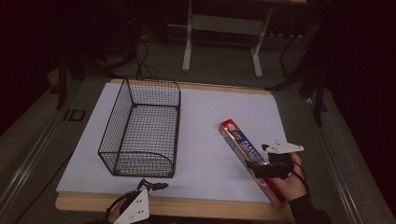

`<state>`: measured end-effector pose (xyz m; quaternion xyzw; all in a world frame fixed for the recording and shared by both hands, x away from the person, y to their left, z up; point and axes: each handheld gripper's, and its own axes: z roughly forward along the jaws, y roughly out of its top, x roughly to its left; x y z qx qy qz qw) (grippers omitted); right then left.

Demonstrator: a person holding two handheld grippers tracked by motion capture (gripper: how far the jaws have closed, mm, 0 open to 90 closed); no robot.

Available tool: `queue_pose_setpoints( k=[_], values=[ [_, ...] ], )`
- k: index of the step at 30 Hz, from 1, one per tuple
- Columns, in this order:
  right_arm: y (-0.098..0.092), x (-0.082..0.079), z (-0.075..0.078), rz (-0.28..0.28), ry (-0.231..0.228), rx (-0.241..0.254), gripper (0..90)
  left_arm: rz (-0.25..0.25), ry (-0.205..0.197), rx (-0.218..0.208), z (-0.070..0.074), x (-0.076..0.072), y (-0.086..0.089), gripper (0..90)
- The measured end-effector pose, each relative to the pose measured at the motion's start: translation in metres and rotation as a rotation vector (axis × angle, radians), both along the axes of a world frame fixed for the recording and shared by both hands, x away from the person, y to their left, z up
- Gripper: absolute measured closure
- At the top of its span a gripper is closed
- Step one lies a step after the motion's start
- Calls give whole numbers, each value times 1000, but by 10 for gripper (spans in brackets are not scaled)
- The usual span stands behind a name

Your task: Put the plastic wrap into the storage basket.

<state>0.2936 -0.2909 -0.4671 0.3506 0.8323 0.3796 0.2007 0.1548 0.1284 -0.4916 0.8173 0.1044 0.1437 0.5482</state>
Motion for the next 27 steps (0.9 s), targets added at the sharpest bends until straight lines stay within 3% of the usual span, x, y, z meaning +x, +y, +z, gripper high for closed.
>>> queue_pose_setpoints(
  k=[3,18,27],
  values=[
    [1,3,0,-2,2,-18,101,0,0,1,0,0,0,1],
    [11,28,-8,-42,102,-70,101,0,1,-1,0,0,0,1],
    [16,49,-21,-67,228,-131,136,-7,-1,2,0,-1,-1,1]
  ],
)
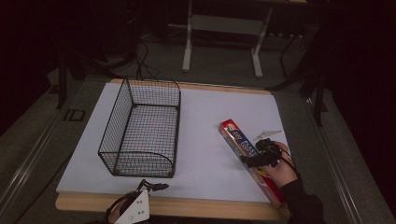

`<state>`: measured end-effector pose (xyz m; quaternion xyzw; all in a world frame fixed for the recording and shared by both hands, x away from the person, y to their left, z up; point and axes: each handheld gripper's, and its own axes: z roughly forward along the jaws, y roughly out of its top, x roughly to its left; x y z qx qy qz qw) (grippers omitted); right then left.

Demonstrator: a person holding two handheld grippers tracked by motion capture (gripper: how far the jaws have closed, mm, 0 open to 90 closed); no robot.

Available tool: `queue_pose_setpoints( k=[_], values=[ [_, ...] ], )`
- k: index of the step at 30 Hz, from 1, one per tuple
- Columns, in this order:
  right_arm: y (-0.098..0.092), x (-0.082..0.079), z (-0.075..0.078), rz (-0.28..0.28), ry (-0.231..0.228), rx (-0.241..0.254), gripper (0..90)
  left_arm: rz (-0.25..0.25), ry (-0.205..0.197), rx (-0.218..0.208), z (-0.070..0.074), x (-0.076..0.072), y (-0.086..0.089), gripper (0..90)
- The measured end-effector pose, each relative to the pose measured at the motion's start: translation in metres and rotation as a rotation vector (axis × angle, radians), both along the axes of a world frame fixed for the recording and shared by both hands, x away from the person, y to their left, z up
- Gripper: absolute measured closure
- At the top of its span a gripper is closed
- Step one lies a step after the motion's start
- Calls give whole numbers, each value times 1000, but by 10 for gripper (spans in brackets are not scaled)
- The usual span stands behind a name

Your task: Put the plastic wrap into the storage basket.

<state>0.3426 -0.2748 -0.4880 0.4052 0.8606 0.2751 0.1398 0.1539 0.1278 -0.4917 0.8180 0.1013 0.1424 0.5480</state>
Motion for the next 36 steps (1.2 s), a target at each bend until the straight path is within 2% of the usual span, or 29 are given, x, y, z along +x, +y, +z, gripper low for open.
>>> queue_pose_setpoints(
  k=[3,7,8,9,13,14,16,18,21,22,24,25,26,32,33,36],
  values=[
    [1,5,-1,-17,24,-20,167,-5,-1,0,0,0,0,1],
    [1,13,-4,-49,83,-44,228,-5,-2,0,0,-1,0,1],
    [1,13,-4,-49,83,-44,228,-5,-2,0,0,-1,0,2],
    [1,14,-5,-46,108,-42,266,-5,-2,-1,0,-1,0,2],
    [2,16,-6,-57,142,-63,276,-5,-1,1,0,0,0,1],
    [4,18,-5,-63,166,-79,277,-5,-1,1,0,0,0,1],
    [7,19,-5,-73,187,-100,291,-5,-1,3,0,0,-1,1],
    [9,22,-5,-77,232,-120,306,-5,-1,0,0,-1,0,2],
    [12,25,-5,-86,253,-141,319,-5,-2,2,0,0,0,2],
    [15,27,-4,-90,274,-161,323,-5,-1,2,0,0,0,2],
    [17,30,-3,-103,315,-165,339,-6,-1,3,0,0,0,1],
    [17,30,-3,-103,315,-165,339,-6,-1,3,0,0,0,1],
    [19,33,-4,-108,349,-183,352,-6,-1,3,0,0,0,1],
    [25,38,-4,-111,383,-235,359,-6,-1,3,0,0,0,1],
    [26,40,-5,-108,404,-250,359,-6,-1,3,0,0,0,2],
    [28,42,-6,-111,421,-273,367,-6,-3,3,0,0,0,2]
  ],
)
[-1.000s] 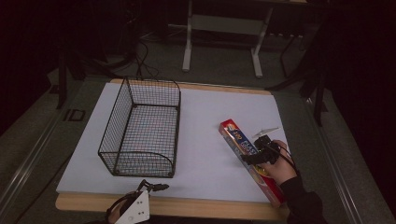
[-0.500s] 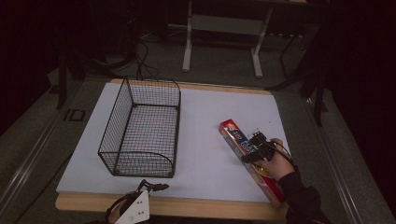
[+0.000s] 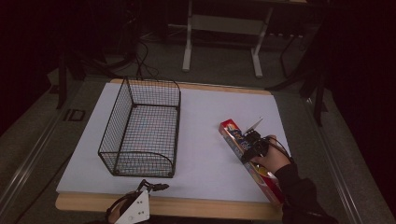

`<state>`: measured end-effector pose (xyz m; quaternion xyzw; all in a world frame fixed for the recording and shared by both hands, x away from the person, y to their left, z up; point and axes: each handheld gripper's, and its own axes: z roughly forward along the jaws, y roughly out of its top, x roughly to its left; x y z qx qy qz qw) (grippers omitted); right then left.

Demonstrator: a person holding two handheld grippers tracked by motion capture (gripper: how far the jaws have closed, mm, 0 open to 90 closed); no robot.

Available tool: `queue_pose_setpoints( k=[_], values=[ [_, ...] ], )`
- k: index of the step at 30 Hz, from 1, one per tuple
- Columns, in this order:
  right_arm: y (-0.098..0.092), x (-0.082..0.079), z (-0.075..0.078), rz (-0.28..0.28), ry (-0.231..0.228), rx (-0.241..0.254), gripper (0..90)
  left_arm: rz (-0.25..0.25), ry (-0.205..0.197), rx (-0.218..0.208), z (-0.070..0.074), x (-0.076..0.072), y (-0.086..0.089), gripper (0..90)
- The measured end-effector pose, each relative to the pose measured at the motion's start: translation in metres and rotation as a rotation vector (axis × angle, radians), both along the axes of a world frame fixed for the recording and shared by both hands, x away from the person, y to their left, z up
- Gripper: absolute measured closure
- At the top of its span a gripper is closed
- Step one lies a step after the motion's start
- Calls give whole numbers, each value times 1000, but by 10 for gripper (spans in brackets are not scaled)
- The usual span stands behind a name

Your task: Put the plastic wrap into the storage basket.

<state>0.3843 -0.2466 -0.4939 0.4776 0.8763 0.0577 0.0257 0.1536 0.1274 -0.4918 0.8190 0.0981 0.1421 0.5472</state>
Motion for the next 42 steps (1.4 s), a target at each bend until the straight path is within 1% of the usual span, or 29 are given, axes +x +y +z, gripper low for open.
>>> queue_pose_setpoints(
  k=[4,9,11,12,15,18,21,23,26,27,28,29,30,35,39,42],
  values=[
    [3,0,0,-2,3,-22,374,1,-1,1,0,0,0,1],
    [3,0,2,-6,2,-28,387,2,1,-1,0,0,0,2],
    [4,-1,2,1,1,-31,388,3,1,0,0,0,0,2],
    [4,-1,2,8,-2,-35,388,2,2,0,0,0,0,1],
    [3,-2,6,0,-24,-24,389,2,2,0,0,0,0,1],
    [-1,-1,13,-18,-45,1,389,0,1,0,0,0,-1,2],
    [-3,0,21,-36,-66,11,390,1,1,1,0,1,-1,2],
    [-3,2,25,-39,-67,22,389,1,-1,6,0,1,-1,2],
    [-3,5,35,-64,-83,53,390,0,1,2,0,1,-1,1],
    [-2,6,39,-66,-100,54,390,0,1,2,0,1,-1,2],
    [-1,6,42,-65,-105,48,390,-1,1,3,-1,1,-1,1],
    [1,7,46,-61,-123,45,390,0,1,2,0,1,-1,1],
    [2,8,49,-63,-131,42,390,0,1,1,0,1,-1,1],
    [8,11,64,-83,-149,91,389,0,1,1,0,1,-1,1],
    [17,12,74,-75,-188,91,390,0,2,1,0,1,-1,2],
    [23,13,83,-65,-205,97,389,0,2,0,0,1,-1,1]
  ],
)
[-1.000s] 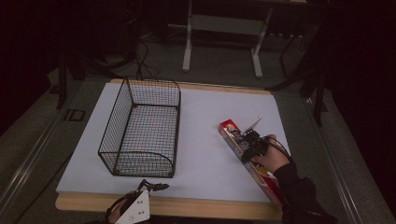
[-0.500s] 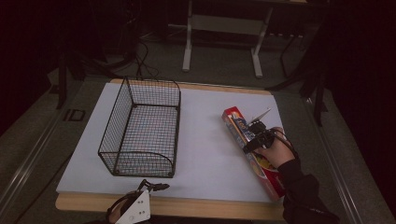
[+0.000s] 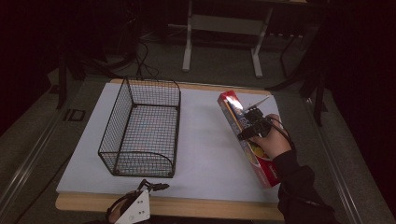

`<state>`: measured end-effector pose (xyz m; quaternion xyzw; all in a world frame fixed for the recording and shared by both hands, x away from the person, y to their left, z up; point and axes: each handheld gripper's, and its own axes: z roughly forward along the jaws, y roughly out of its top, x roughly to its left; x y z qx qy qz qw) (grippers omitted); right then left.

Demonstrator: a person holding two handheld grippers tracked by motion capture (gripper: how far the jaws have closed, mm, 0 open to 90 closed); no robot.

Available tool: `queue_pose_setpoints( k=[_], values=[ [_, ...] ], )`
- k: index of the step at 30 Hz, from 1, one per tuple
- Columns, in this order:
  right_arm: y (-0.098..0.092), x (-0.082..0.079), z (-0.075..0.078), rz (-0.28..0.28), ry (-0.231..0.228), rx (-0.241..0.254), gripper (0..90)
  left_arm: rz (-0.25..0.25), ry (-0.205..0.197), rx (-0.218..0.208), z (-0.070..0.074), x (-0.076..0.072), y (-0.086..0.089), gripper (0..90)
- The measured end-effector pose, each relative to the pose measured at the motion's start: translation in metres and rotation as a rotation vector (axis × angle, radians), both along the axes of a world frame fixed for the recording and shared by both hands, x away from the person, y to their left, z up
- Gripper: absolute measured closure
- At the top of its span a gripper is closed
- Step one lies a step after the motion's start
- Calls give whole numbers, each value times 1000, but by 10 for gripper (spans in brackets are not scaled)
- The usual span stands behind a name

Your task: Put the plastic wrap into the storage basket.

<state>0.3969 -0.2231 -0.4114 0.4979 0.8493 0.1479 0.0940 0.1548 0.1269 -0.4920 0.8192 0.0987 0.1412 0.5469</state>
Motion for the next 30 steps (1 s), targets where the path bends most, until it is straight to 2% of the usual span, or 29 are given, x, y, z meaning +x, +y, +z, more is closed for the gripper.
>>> queue_pose_setpoints(
  k=[7,13,30],
  values=[
    [14,1,20,12,-40,31,389,-2,1,-5,0,0,0,2],
    [28,3,32,29,-65,29,389,-5,-2,-3,0,0,0,1],
    [78,11,66,63,-136,65,390,-8,-2,-9,1,-1,1,1]
  ],
)
